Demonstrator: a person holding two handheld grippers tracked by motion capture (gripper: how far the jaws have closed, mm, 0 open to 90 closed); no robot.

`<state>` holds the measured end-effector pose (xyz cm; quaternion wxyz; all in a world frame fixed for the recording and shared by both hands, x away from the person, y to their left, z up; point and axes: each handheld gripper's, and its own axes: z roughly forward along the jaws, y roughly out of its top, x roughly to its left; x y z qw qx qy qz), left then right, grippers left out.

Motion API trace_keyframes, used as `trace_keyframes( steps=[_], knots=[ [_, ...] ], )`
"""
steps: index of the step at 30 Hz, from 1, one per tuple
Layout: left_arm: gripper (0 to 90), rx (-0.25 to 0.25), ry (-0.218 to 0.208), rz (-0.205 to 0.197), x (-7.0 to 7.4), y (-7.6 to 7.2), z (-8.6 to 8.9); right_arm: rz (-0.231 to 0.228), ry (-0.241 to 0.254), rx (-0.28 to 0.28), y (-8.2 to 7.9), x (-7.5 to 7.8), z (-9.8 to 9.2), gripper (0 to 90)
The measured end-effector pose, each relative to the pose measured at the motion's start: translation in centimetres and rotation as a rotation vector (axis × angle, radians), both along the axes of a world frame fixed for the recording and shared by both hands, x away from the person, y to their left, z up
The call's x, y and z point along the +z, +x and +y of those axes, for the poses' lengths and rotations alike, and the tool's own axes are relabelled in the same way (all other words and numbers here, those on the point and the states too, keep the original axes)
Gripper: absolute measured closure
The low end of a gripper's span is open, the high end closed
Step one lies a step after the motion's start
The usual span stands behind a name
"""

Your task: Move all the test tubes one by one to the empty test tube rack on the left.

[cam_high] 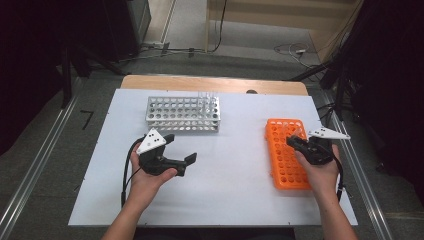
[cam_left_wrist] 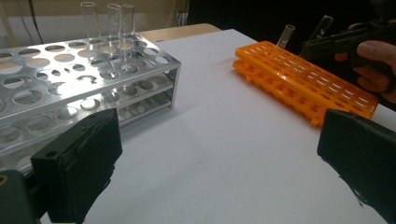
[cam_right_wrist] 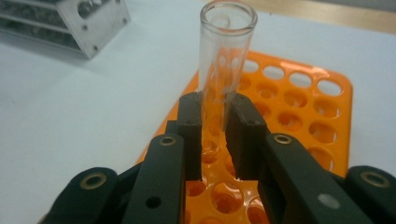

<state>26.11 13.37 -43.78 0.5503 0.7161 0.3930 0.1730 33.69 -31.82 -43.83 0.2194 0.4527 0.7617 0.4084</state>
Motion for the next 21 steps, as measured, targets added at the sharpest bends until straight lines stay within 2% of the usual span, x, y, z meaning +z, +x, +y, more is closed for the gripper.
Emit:
trace_keyframes(
  steps=[6, 10, 12, 14, 21],
  knots=[
    [0.0, -0.006, -0.011, -0.004, 0.3, -0.2, -0.1, -0.025, 0.01, 0.051, -0.9, 1.2, 1.3, 74.2],
    [0.1, -0.029, -0.006, -0.011, 0.3, -0.3, -0.6, -0.002, 0.048, 0.11, -1.2, 1.1, 2.6, 74.2],
    [1.1, -0.04, -0.021, -0.005, 0.3, -0.2, -0.7, 0.006, 0.064, 0.141, -1.4, 1.0, 3.3, 74.2],
    [1.3, -0.05, -0.035, -0.001, 0.3, -0.2, -0.9, 0.01, 0.066, 0.175, -1.7, 0.9, 4.1, 74.2],
    [2.1, -0.078, -0.026, -0.001, 0.3, -0.3, -1.7, 0.025, 0.074, 0.271, -2.6, 0.8, 6.8, 74.2]
  ],
)
